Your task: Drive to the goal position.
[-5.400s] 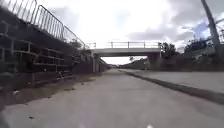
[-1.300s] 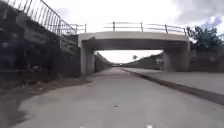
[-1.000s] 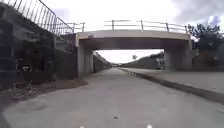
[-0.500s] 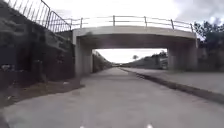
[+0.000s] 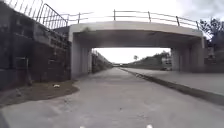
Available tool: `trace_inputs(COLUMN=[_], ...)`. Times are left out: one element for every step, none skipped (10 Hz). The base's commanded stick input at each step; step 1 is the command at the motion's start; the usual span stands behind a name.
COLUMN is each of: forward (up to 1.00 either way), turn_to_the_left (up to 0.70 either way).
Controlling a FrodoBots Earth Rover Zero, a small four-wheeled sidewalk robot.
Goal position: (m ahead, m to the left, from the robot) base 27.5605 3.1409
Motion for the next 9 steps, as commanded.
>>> trace_inputs(forward=[1.0, 1.0, 1.0, 1.0, 1.0, 1.0, 1.0, 1.0, 1.0], turn_to_the_left=[0.0, 0.0, 0.0, 0.0, 0.0, 0.0, 0.0, 0.0, 0.0])
